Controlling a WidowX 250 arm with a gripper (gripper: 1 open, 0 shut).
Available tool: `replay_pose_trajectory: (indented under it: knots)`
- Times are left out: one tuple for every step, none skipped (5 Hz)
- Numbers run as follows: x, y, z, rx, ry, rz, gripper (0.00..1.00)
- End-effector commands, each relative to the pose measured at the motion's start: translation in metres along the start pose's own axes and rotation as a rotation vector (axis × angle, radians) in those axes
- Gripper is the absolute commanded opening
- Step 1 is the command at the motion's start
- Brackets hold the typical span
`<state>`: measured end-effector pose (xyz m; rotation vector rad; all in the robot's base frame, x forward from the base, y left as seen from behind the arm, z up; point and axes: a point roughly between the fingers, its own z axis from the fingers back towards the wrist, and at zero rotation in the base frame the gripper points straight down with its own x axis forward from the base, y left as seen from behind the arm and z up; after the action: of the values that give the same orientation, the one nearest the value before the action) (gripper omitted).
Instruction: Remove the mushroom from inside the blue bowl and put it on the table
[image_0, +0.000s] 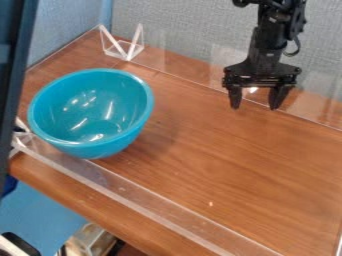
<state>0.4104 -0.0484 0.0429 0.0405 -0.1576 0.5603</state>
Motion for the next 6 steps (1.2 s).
replay_pose_trajectory:
  knots:
    - [0.009,-0.008,0.028,-0.067,-0.069,-0.013,1.00]
    - [0.005,-0.011,0.018,-0.060,-0.066,0.000,1.00]
    - [0.001,-0.015,0.009,-0.053,-0.062,0.013,1.00]
    - [0.003,-0.009,-0.002,-0.040,-0.060,0.063,1.00]
    - [0.005,-0.003,-0.010,-0.029,-0.058,0.114,1.00]
    - [0.005,-0.007,-0.003,-0.025,-0.054,0.124,0.00]
